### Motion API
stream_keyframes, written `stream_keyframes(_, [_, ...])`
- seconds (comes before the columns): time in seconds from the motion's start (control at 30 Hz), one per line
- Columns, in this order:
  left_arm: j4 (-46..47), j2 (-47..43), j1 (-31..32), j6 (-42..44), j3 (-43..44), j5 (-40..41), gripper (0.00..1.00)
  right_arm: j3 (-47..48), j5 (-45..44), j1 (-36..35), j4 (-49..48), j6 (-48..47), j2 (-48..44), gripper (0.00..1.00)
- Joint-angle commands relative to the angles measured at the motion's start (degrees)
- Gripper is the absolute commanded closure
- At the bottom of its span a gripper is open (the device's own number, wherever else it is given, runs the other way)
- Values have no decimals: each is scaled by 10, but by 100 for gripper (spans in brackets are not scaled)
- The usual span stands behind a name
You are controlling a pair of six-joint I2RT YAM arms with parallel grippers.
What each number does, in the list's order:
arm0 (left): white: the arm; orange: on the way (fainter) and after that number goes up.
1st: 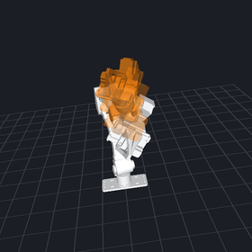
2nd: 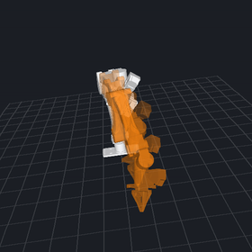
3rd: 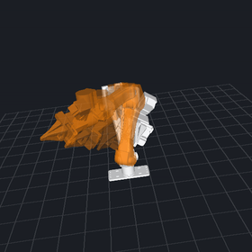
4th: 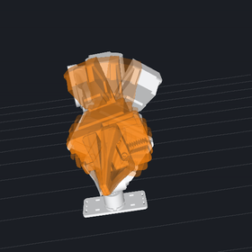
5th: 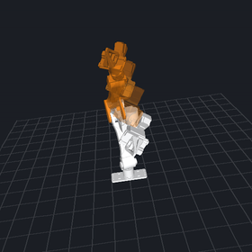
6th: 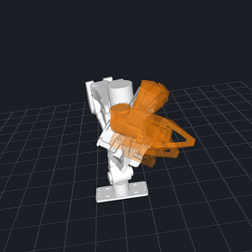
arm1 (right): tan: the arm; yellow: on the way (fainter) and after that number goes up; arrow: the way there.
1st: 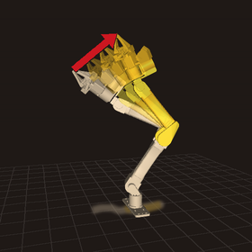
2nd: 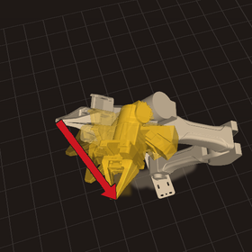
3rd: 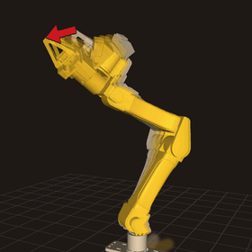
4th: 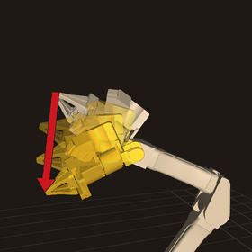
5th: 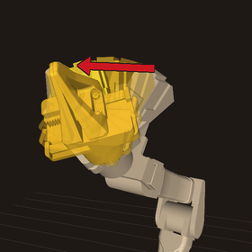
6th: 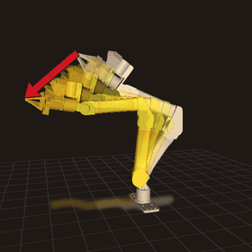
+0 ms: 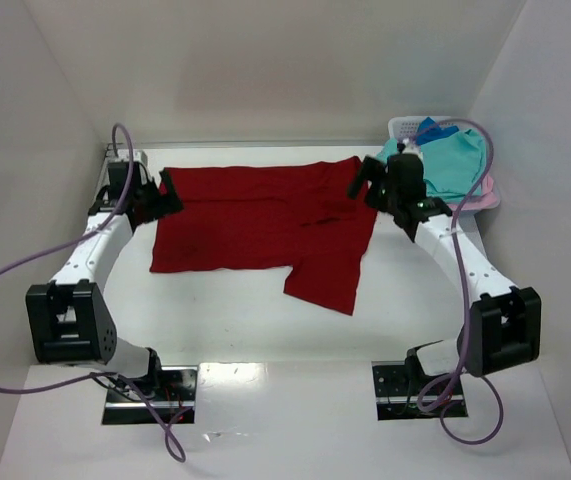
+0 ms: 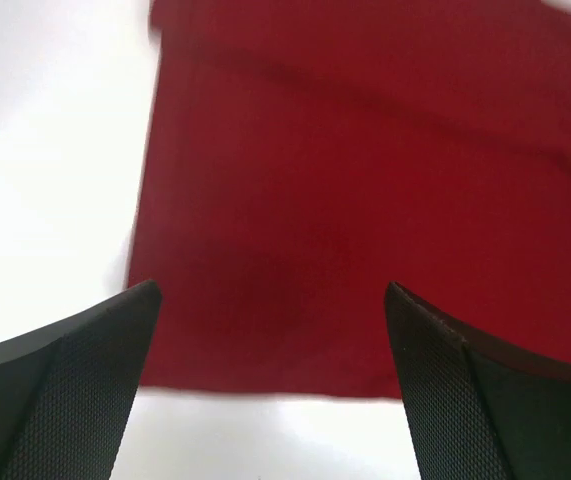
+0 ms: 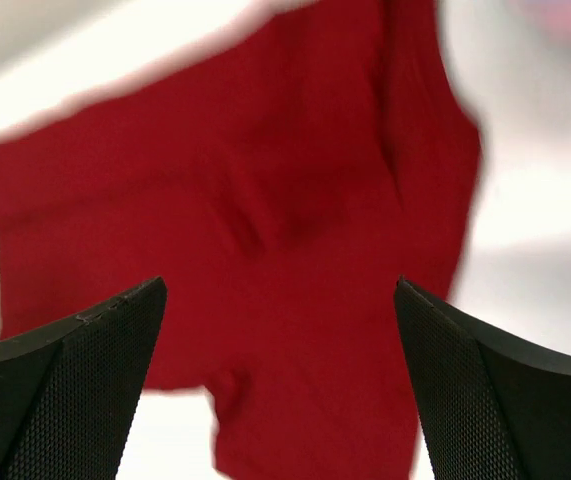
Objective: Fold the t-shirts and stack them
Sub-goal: Fold the flattened tshirt in 1/3 of the way
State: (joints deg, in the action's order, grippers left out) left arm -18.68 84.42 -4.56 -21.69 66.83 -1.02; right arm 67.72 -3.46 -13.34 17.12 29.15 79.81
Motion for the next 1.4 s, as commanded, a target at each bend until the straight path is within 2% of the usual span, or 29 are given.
stream_keyframes(0.0, [29,-57,-4,-47,-62,-21,0,-95,8,2,9,62,-33,0])
stream_keyframes(0.27, [72,-124,-14,-135,-172,-45,0,-196,4,2,77,119,-86,0])
stream_keyframes(0.47, [82,-155,-52,-184,-223,-15,0,-259,20,2,51,140,-124,0])
stream_keyframes(0.67, [107,-162,-87,-213,-251,-31,0,-278,45,-4,18,140,-83,3])
stream_keyframes(0.87, [131,-123,-131,-202,-258,-82,0,-289,52,-4,-13,140,-59,6])
stream_keyframes(1.37, [112,-51,-136,-163,-253,-53,3,-289,71,-4,-36,117,-4,7])
